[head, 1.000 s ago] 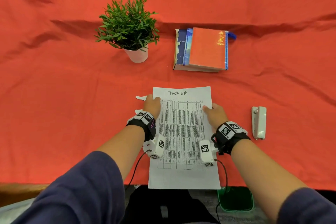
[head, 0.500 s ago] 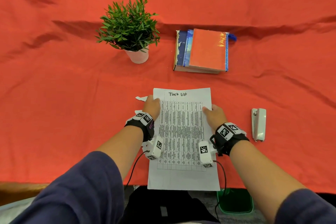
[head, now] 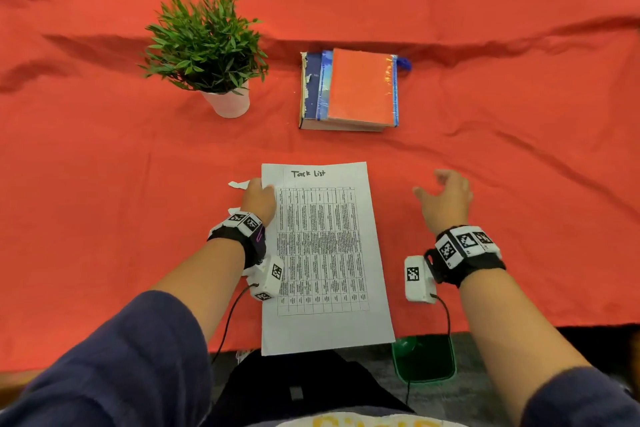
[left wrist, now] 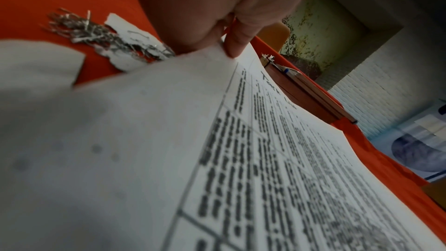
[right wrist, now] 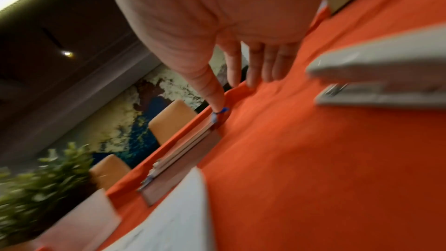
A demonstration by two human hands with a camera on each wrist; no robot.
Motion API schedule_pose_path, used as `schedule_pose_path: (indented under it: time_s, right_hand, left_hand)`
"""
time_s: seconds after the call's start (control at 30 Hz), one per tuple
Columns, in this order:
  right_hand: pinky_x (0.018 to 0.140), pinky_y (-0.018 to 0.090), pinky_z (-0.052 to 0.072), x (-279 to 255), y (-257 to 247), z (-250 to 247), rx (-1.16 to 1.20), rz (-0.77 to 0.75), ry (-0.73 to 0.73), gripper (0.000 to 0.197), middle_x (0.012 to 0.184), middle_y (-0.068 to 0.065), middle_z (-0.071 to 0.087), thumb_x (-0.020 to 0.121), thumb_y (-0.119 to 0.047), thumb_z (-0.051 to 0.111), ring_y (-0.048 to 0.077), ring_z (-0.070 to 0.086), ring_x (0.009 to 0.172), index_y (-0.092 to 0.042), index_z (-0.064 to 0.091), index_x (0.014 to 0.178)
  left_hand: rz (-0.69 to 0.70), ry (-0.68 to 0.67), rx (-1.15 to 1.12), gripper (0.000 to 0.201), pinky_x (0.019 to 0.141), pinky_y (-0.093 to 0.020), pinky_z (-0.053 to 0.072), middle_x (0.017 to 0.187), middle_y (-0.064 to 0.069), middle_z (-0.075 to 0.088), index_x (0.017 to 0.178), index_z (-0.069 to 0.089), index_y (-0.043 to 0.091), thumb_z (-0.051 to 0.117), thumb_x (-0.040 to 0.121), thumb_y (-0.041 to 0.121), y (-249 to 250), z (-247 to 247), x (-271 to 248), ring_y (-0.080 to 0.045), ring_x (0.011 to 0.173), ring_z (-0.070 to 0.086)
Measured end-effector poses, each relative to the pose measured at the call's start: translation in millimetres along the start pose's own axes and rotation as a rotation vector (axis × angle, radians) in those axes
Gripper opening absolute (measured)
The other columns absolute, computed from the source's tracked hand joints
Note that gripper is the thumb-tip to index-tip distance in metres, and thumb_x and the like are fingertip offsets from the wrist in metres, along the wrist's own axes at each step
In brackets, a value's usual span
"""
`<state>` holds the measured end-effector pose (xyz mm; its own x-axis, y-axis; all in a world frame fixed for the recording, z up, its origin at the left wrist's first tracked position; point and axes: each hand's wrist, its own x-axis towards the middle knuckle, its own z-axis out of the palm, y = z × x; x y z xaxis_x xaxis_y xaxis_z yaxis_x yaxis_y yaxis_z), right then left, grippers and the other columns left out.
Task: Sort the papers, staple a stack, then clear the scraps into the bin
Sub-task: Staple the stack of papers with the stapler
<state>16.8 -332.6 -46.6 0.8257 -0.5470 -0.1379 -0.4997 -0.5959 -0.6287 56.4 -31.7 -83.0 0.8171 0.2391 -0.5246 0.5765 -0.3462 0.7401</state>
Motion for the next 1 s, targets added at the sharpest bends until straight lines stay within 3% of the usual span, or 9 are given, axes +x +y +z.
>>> schedule_pose_path:
  time_s: [0.07,0.2,0.37,0.43,0.5,0.63,0.77,0.87,1.0]
  right_hand:
    - [0.104,0.036,0.026,1.7,20.3,-16.1,-0.104,0.179,0.083,0.064,0.131,0.021,0.044,0.074,-0.022,0.078,0.037,0.037,0.126,-0.006,0.046,0.127]
    - [0.089,0.042,0.045,5.1,55.7,-19.4,-0.278,0.435,-0.138,0.067,0.127,0.027,0.053,0.072,-0.027,0.081,0.04,0.053,0.116,0.007,0.05,0.122]
    - [0.067,0.041,0.049,7.5,46.9,-24.0,-0.042,0.214,-0.095,0.03,0.103,0.022,0.064,0.085,-0.016,0.067,0.039,0.064,0.085,-0.006,0.052,0.11]
    - [0.054,0.038,0.056,2.3,22.3,-24.1,0.235,0.105,-0.174,0.028,0.092,0.013,0.065,0.086,-0.016,0.069,0.024,0.065,0.059,-0.014,0.05,0.106]
    - [0.053,0.03,0.055,-3.3,-7.9,-18.7,0.34,-0.016,-0.298,0.023,0.078,0.006,0.064,0.085,-0.022,0.071,0.01,0.059,0.048,-0.017,0.056,0.102]
    - [0.061,0.026,0.055,-15.2,-57.0,11.7,0.365,-0.188,-0.564,0.006,0.074,0.008,0.062,0.09,-0.03,0.064,0.009,0.058,0.054,-0.028,0.066,0.095]
    - [0.059,0.014,0.05,-20.5,-81.1,41.6,0.27,-0.24,-0.725,0.027,0.091,0.003,0.065,0.082,-0.025,0.074,0.008,0.059,0.06,-0.026,0.067,0.109]
    - [0.062,0.017,0.049,-16.9,-87.2,58.8,0.311,-0.179,-0.684,0.041,0.098,0.002,0.064,0.077,-0.017,0.078,0.012,0.06,0.072,-0.017,0.061,0.114]
    - [0.077,0.034,0.056,-9.7,-96.5,76.1,0.67,0.1,-0.676,0.022,0.102,0.009,0.064,0.088,-0.016,0.065,0.03,0.062,0.098,-0.005,0.061,0.107]
  left_hand:
    - [-0.001,-0.008,-0.015,0.011,0.063,-0.03,0.032,0.074,0.001,0.043,0.103,0.045,0.009,0.035,0.099,0.012,0.1,-0.8,-0.7,-0.019,0.073,0.042]
    - [0.0,-0.009,0.003,0.012,0.055,-0.028,0.031,0.074,0.001,0.043,0.104,0.045,0.01,0.035,0.099,0.013,2.3,-3.6,-3.8,-0.015,0.066,0.042]
    - [0.014,-0.013,0.025,0.01,0.052,-0.027,0.028,0.073,0.002,0.041,0.101,0.044,0.009,0.035,0.1,0.012,5.8,-6.5,-8.3,-0.012,0.063,0.038]
    - [0.011,-0.015,0.019,0.009,0.051,-0.028,0.026,0.072,0.002,0.04,0.099,0.043,0.009,0.034,0.099,0.011,7.0,-6.9,-9.6,-0.015,0.064,0.038]
    - [0.008,-0.012,0.006,0.009,0.051,-0.028,0.026,0.071,0.001,0.038,0.097,0.042,0.008,0.034,0.099,0.011,7.3,-7.0,-9.9,-0.016,0.064,0.037]
    - [0.013,-0.02,-0.026,0.009,0.052,-0.029,0.026,0.071,0.001,0.037,0.094,0.041,0.007,0.034,0.098,0.011,5.1,-6.1,-7.7,-0.016,0.064,0.036]
    - [0.014,-0.021,-0.055,0.01,0.053,-0.03,0.027,0.071,0.002,0.036,0.091,0.039,0.008,0.034,0.099,0.011,2.2,-6.4,-6.7,-0.015,0.063,0.035]
    - [0.017,-0.023,-0.064,0.009,0.061,-0.03,0.029,0.072,0.001,0.036,0.092,0.04,0.007,0.035,0.099,0.011,0.1,-5.7,-5.3,-0.019,0.069,0.036]
    - [0.041,-0.026,-0.046,0.01,0.058,-0.031,0.027,0.076,-0.003,0.037,0.091,0.039,0.007,0.034,0.098,0.012,-2.7,-4.6,-2.7,-0.018,0.071,0.035]
